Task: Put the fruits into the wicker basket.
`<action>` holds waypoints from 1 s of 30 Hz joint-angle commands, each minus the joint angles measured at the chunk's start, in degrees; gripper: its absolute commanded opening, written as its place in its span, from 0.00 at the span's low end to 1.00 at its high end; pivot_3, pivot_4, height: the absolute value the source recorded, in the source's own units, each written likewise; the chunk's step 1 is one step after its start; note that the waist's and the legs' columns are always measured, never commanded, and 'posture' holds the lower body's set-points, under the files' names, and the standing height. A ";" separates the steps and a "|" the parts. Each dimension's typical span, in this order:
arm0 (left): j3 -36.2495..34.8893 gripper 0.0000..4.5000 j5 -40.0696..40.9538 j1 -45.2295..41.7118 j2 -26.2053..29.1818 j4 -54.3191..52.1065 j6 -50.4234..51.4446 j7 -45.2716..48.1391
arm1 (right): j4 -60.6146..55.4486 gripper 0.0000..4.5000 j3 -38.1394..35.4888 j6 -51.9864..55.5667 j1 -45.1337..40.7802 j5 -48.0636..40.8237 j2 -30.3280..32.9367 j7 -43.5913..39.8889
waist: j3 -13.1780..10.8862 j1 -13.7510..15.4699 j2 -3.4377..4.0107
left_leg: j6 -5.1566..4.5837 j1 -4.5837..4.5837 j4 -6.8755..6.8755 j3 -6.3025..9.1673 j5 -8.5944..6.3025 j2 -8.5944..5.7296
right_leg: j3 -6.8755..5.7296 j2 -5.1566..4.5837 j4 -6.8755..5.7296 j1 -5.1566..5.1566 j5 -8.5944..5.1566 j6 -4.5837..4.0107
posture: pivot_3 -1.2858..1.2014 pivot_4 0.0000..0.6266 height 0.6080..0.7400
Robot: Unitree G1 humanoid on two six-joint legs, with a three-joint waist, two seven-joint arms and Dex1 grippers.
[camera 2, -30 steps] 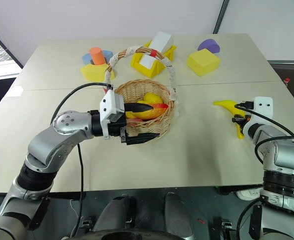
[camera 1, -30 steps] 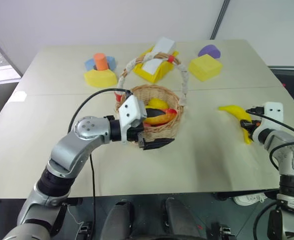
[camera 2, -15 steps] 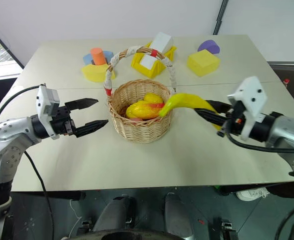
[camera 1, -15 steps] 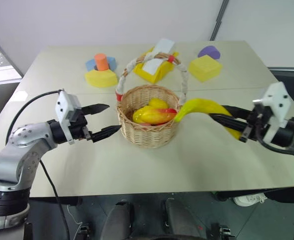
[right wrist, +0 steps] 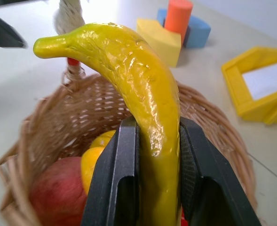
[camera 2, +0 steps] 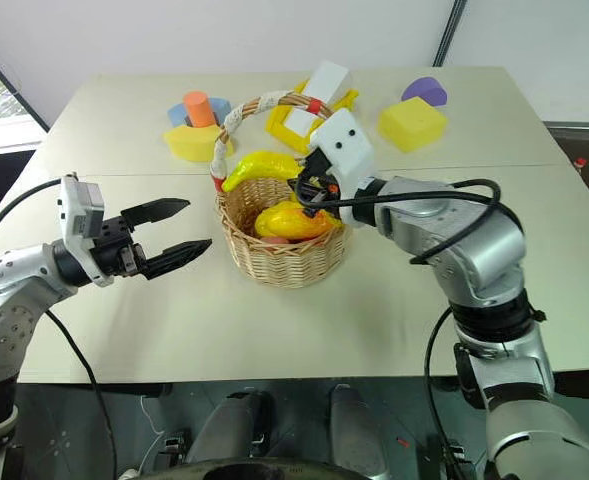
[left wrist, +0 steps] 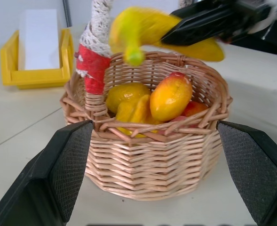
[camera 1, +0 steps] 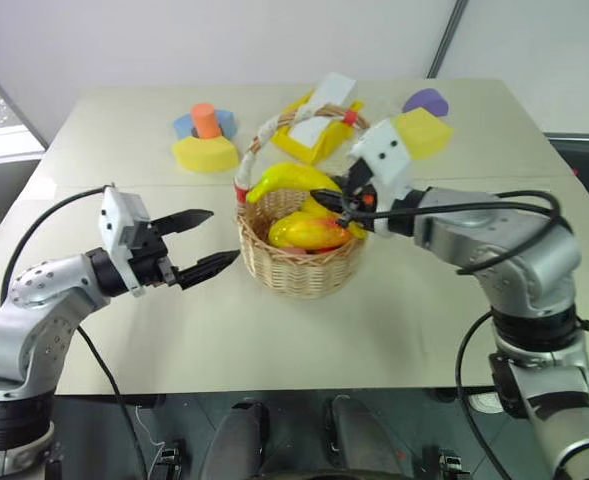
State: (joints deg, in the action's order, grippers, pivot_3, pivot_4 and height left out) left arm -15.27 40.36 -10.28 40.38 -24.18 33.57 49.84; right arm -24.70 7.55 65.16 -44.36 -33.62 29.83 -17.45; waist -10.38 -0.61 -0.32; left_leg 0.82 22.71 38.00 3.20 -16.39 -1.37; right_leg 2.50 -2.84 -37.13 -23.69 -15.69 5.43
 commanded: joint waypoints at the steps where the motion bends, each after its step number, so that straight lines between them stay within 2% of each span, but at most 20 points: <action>1: -1.38 1.00 1.61 0.14 0.42 -2.48 0.15 -1.06 | 0.21 0.34 -1.19 0.09 -2.09 1.08 -3.00 1.26 | 0.00 -0.19 0.00 | 0.00 0.01 0.00 0.00 0.00 -0.01 | 0.00 -0.01 0.00 0.00 0.00 0.00 | 0.52 0.24 1.00; 3: -1.02 1.00 2.26 -0.29 -0.16 -2.78 0.36 -1.82 | -0.31 0.53 -1.20 -0.23 -2.11 2.01 -3.57 1.45 | 0.00 -0.23 0.01 | 0.00 0.02 0.00 0.00 0.00 -0.01 | 0.00 0.00 -0.02 -0.04 0.00 0.00 | 0.52 0.24 1.00; 5: -0.50 1.00 2.76 -0.76 -0.43 -2.96 0.53 -2.34 | -2.34 0.76 -1.87 -1.26 -1.50 2.12 -2.82 0.46 | 0.00 -0.26 0.01 | 0.00 0.01 0.00 0.00 0.00 -0.01 | 0.00 0.02 -0.05 -0.05 0.00 0.00 | 0.52 0.24 1.00; 9: 0.29 1.00 2.89 -1.35 -0.51 -2.83 0.44 -2.57 | -11.10 0.76 -7.17 -4.11 3.22 -2.86 2.84 -7.79 | 0.00 0.15 0.01 | -0.01 0.06 -0.01 0.01 0.00 -0.01 | -0.03 0.02 -0.03 -0.06 0.00 0.00 | 0.52 0.24 1.00; 13: 1.04 1.00 3.32 -2.19 -0.80 -2.31 0.43 -2.35 | -17.97 0.76 -18.28 -4.53 13.12 -10.59 8.14 -14.00 | 0.01 -0.01 -0.01 | -0.07 0.14 0.01 0.08 -0.04 -0.04 | -0.09 0.01 0.06 -0.02 0.01 0.01 | 0.52 0.24 1.00; 17: 2.18 1.00 3.58 -3.23 -1.26 -1.51 0.43 -1.84 | -16.70 0.76 -25.54 -6.55 22.79 -10.82 10.29 -14.02 | 0.01 -0.25 -0.01 | -0.07 0.05 0.01 0.06 -0.04 -0.03 | -0.07 0.02 0.05 0.05 0.01 0.02 | 0.52 0.24 1.00; 20: 3.23 1.00 4.12 -4.35 -2.02 -0.54 0.58 -1.63 | -11.83 0.76 -24.86 -10.36 24.61 -7.52 6.83 -10.41 | 0.01 -0.54 -0.01 | -0.07 -0.32 0.00 -0.04 -0.04 0.05 | -0.01 0.13 0.02 0.34 0.00 0.01 | 0.52 0.24 1.00; 26: 5.20 1.00 3.94 -5.91 -3.55 -0.12 0.49 -1.92 | -0.75 0.76 -17.49 -18.35 18.54 1.45 -1.75 -2.96 | -0.01 -0.67 0.03 | 0.00 -0.40 0.02 -0.08 0.02 0.12 | 0.05 0.29 -0.12 0.29 0.00 0.01 | 0.52 0.24 1.00; 30: 5.56 1.00 4.33 -5.61 -4.33 -1.20 0.74 -2.57 | 2.39 0.76 -15.68 -20.97 17.13 3.01 -4.87 -2.60 | -0.01 -0.24 0.03 | 0.01 -0.28 0.00 -0.06 0.02 0.11 | 0.04 0.26 -0.09 0.20 0.00 0.01 | 0.52 0.24 1.00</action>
State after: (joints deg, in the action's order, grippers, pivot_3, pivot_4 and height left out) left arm -9.62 44.16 -15.66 35.85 -23.59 34.52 47.55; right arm -21.57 -8.13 46.25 -26.54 -31.36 25.03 -19.86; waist -10.39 -0.85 -0.29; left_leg 0.83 22.46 37.99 3.16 -16.38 -1.29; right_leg 2.54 -2.61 -37.21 -23.50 -15.70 5.43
